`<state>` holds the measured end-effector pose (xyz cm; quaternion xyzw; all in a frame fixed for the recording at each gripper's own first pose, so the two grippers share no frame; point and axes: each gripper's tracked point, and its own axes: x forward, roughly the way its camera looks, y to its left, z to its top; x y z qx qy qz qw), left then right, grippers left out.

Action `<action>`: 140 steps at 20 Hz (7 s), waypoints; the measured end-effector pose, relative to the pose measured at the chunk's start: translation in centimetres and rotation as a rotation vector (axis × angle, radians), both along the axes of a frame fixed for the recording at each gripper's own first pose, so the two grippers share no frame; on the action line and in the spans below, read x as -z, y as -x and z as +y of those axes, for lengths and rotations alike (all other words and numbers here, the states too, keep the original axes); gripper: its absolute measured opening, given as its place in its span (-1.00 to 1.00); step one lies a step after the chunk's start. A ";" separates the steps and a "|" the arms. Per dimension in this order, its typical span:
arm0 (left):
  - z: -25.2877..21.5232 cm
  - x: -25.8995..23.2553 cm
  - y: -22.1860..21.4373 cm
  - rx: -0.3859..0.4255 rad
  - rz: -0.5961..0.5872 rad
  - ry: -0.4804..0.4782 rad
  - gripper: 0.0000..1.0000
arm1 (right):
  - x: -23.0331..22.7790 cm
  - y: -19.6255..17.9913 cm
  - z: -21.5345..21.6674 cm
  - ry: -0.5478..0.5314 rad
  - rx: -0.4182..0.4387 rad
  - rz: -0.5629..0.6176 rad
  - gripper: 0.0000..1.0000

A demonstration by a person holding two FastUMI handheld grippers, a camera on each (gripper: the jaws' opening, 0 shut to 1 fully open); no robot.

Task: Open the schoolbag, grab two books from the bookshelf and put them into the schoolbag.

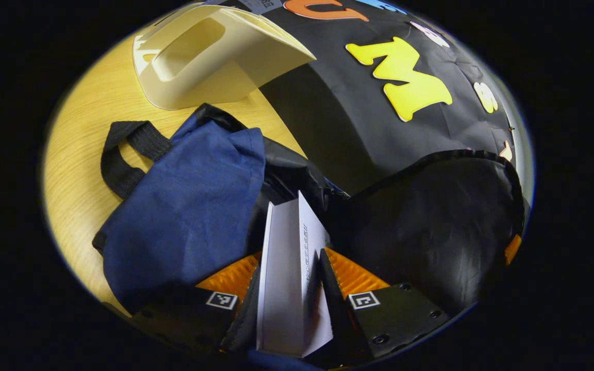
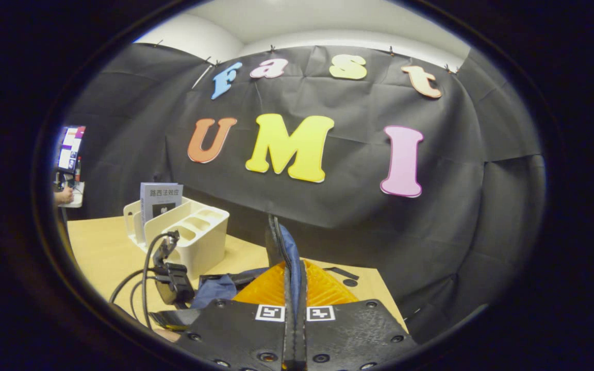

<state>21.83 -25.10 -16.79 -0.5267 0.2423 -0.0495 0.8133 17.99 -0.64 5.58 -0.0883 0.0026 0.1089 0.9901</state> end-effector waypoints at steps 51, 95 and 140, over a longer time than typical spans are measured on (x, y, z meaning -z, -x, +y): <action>44.8 -23.8 1.9 -0.237 -0.375 -1.034 0.94 | 6.8 -0.5 -0.1 -0.239 0.147 0.215 -0.92; 43.5 -12.1 -6.6 0.280 0.305 -1.056 -0.12 | 9.2 -0.3 -1.5 -0.244 0.021 0.220 -0.94; 26.9 -10.6 13.7 0.134 -0.053 0.081 -0.12 | 3.1 -0.2 0.0 -0.185 0.087 0.148 -0.94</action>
